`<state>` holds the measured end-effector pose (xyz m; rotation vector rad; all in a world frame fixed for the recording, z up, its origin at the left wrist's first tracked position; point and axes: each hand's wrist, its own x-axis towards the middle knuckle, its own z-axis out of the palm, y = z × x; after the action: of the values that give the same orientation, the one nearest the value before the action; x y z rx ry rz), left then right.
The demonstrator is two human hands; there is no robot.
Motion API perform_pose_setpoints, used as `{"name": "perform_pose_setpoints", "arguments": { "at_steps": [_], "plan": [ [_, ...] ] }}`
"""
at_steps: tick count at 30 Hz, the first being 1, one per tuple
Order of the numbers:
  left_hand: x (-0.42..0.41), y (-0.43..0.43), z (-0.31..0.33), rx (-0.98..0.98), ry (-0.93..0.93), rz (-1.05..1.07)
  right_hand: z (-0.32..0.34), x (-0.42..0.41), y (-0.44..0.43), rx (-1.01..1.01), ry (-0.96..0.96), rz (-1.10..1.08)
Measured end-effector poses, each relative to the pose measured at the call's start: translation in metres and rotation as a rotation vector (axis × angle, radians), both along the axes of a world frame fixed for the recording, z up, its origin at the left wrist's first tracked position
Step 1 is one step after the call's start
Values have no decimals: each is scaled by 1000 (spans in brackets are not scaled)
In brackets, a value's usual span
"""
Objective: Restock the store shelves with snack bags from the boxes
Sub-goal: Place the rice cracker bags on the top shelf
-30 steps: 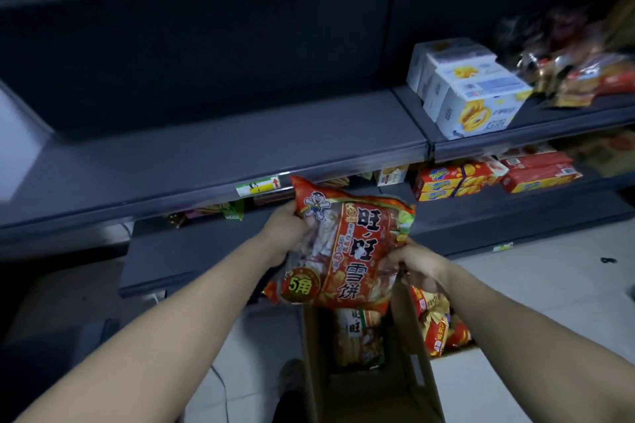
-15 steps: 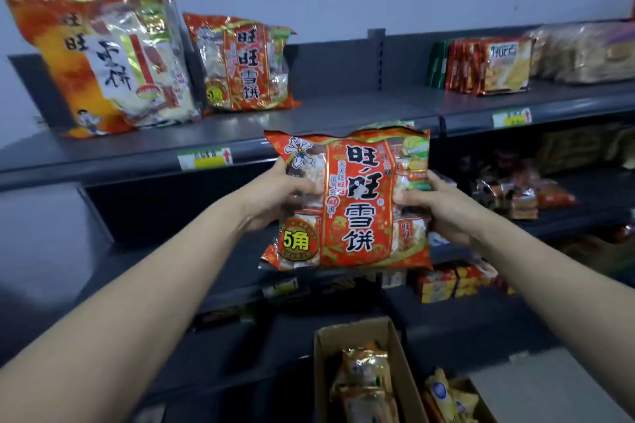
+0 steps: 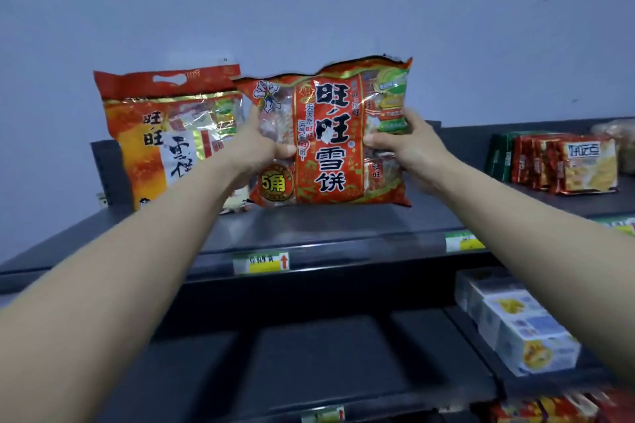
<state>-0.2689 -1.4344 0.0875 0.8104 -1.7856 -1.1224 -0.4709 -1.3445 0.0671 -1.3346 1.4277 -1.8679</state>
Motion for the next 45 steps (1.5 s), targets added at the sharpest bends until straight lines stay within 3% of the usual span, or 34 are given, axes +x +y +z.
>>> {"name": "perform_pose_setpoints", "arguments": {
  "at_steps": [5, 16, 25, 32, 38, 42, 45],
  "plan": [
    [-10, -60, -24, -111, -41, 124, -15, -4, -69, 48, 40, -9],
    [-17, -150, -64, -129, -68, 312, -59, -14, -167, 131, 55, -5],
    [-11, -150, -69, -160, -167, 404, -70, -16, -173, 257, 126, -84],
    [-7, -101, -63, -308, -238, 505, -69, -8, -124, 295, 355, -301],
    [-24, -27, -80, -430, -212, 339, -83, 2, -38, 164, 441, -293],
    [-47, 35, -123, -402, -203, 119, -116, 4, 27, 152, 434, -240],
    [-63, 77, -173, -309, -314, -48, -163, 4, 71, 239, 403, -171]
  ]
}}
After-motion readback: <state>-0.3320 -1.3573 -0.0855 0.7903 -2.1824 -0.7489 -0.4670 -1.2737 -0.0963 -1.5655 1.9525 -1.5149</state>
